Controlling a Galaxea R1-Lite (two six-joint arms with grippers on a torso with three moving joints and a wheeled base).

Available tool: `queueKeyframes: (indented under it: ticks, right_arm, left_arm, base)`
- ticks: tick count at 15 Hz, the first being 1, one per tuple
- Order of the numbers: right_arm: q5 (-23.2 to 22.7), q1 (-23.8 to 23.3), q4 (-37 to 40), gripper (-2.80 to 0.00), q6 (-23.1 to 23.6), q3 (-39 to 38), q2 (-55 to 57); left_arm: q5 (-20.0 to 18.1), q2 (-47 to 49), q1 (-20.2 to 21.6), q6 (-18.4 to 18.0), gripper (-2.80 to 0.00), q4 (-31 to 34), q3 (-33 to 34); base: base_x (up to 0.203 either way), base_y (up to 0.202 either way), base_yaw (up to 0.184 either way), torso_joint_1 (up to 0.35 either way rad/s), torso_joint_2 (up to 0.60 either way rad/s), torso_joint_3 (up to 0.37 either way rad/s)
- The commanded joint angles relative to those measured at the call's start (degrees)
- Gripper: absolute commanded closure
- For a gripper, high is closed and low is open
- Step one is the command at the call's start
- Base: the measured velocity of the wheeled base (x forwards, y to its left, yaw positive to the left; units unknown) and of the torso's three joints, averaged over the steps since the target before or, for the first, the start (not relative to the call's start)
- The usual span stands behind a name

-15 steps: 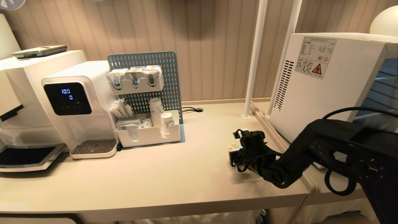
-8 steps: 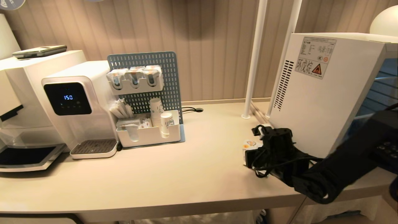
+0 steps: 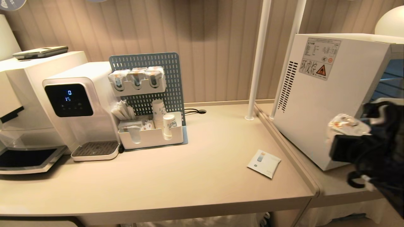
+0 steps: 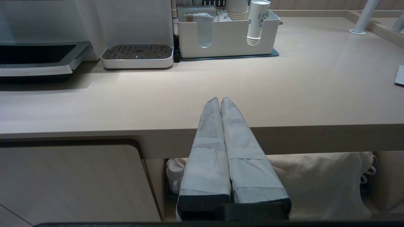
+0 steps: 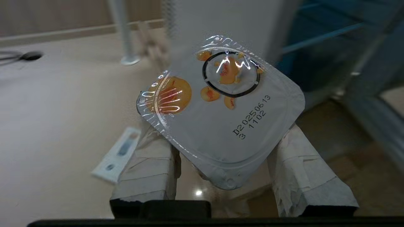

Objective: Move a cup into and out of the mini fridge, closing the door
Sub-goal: Put the yoghurt in the freezer

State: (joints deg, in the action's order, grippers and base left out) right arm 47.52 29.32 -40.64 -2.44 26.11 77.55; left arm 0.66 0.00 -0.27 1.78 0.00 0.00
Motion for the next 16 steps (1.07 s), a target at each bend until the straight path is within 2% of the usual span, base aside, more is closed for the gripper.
queueKeyframes:
  ticks: [1, 5, 6, 8, 9, 10, 12, 13, 15, 16]
  right_arm:
    - [7.9, -5.4, 7.3, 0.00, 2.1, -0.7, -21.5]
    - [13.0, -19.7, 21.5, 0.00, 5.6, -4.0, -45.3]
    - [13.3, -23.1, 24.1, 0.00, 6.3, -6.4, -51.0]
    - [11.6, -26.3, 27.4, 0.00, 7.2, -11.1, -60.4]
    - [6.9, -27.3, 28.4, 0.00, 7.1, -13.5, -64.6]
    - [-0.5, -27.8, 29.1, 0.00, 6.7, -14.9, -68.0]
    - [-22.8, -28.4, 29.9, 0.00, 6.0, -18.5, -76.1]
    - [-30.0, -28.6, 29.9, 0.00, 5.8, -21.5, -77.4]
    - [-41.8, -28.8, 32.5, 0.00, 6.1, -26.0, -77.6]
    - [-45.4, -28.9, 36.4, 0.00, 5.7, -26.0, -77.6]
  left_arm:
    - [0.0, 0.1, 0.0, 0.1, 0.00, 0.0, 0.1]
    - [0.0, 0.1, 0.0, 0.2, 0.00, 0.0, 0.1]
    - [0.0, 0.1, 0.0, 0.2, 0.00, 0.0, 0.1]
    - [0.0, 0.1, 0.0, 0.1, 0.00, 0.0, 0.1]
    - [0.0, 0.1, 0.0, 0.2, 0.00, 0.0, 0.1]
    - [0.0, 0.1, 0.0, 0.1, 0.00, 0.0, 0.1]
    - [0.0, 0.1, 0.0, 0.1, 0.00, 0.0, 0.1]
    - [0.0, 0.1, 0.0, 0.1, 0.00, 0.0, 0.1]
    - [0.0, 0.1, 0.0, 0.1, 0.00, 0.0, 0.1]
    - [0.0, 0.1, 0.0, 0.1, 0.00, 0.0, 0.1]
  base:
    - [0.000, 0.000, 0.000, 0.000, 0.00, 0.000]
    - [0.000, 0.000, 0.000, 0.000, 0.00, 0.000]
    - [0.000, 0.000, 0.000, 0.000, 0.00, 0.000]
    - [0.000, 0.000, 0.000, 0.000, 0.00, 0.000]
    - [0.000, 0.000, 0.000, 0.000, 0.00, 0.000]
    - [0.000, 0.000, 0.000, 0.000, 0.00, 0.000]
    - [0.000, 0.000, 0.000, 0.000, 0.00, 0.000]
    - [0.000, 0.000, 0.000, 0.000, 0.00, 0.000]
    - [0.000, 0.000, 0.000, 0.000, 0.00, 0.000]
    - [0.000, 0.000, 0.000, 0.000, 0.00, 0.000]
